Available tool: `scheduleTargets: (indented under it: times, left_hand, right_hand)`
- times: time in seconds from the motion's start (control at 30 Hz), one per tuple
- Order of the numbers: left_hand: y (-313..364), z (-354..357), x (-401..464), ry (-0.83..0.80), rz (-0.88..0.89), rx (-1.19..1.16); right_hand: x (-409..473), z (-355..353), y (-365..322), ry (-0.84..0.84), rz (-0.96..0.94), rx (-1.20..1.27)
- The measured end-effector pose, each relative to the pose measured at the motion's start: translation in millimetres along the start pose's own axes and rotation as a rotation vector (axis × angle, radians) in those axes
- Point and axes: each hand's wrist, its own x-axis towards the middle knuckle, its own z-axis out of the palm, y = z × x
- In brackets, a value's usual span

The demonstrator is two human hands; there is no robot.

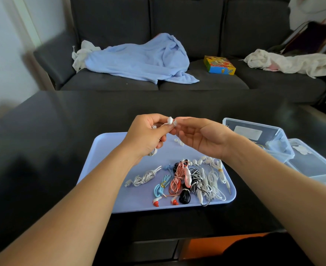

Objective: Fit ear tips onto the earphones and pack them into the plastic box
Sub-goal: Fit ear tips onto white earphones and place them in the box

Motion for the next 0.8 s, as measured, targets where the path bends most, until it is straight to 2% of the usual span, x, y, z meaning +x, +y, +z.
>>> scheduleTargets:
  times: [0.33, 0.63, 0.8]
  left_hand:
    - [0.6, -0.7, 3.2, 0.032, -0.007, 0.003]
    - [3.0, -4.8, -1.0, 0.018, 0.028, 0.015]
    - [1.4, -6.0, 0.8, 0.056, 0.042, 0.094]
  right_hand:
    - [-0.1, -4.8, -2.9, -0.057, 0.017, -0.088]
    - [4.3, 0.4, 4.4, -0.039, 0.049, 0.111]
    - [0.4, 0.9, 3.0, -0.026, 0.069, 0.069]
